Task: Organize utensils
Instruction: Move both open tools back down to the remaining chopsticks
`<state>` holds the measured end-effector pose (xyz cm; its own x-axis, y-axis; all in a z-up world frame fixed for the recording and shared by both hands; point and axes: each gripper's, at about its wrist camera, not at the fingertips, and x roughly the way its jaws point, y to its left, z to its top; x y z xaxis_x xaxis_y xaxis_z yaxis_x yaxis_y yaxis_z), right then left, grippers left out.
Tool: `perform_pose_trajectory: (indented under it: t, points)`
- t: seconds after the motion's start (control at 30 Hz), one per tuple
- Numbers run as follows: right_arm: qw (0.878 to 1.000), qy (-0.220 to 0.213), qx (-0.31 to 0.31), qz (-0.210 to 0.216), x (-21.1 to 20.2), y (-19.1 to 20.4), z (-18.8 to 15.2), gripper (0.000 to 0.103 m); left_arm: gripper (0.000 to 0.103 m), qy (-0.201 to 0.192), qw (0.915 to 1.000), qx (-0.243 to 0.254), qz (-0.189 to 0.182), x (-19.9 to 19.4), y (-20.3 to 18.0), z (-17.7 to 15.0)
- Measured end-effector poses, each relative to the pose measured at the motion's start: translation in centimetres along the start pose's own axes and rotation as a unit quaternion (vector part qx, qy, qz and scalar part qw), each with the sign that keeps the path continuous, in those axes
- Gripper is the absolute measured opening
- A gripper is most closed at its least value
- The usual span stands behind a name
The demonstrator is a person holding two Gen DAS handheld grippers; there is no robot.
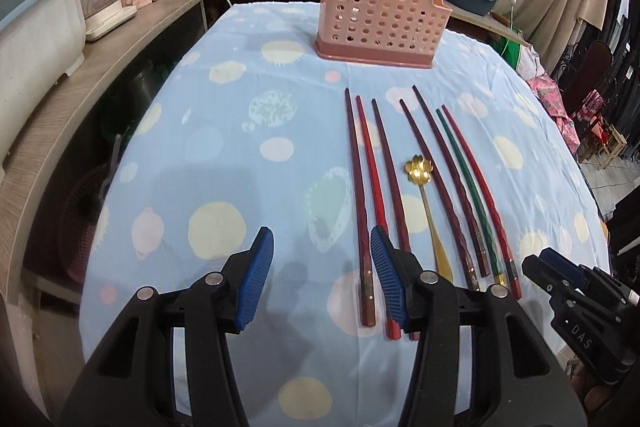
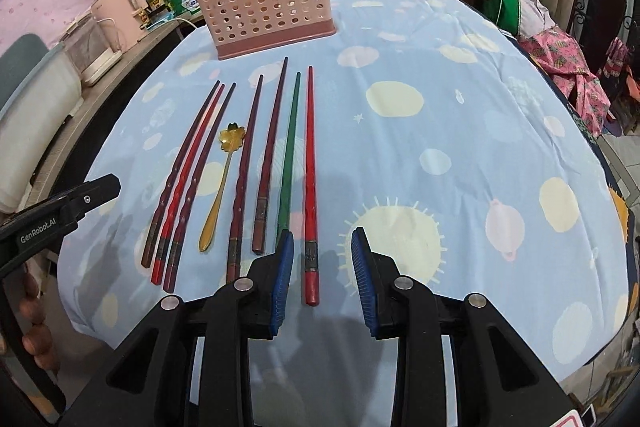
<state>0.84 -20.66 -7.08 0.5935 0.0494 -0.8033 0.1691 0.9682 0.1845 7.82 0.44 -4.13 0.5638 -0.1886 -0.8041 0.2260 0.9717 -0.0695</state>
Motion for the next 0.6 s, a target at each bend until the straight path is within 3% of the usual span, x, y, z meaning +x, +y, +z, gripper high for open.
perform_pose_trajectory:
  t: [0.6]
  points:
    - [1.000, 0.011, -0.020, -0.007, 1.1, 0.7, -1.1, 0.019, 0.048, 0.016, 0.9999, 0.003, -0.004, 1.1, -0.4, -1.7]
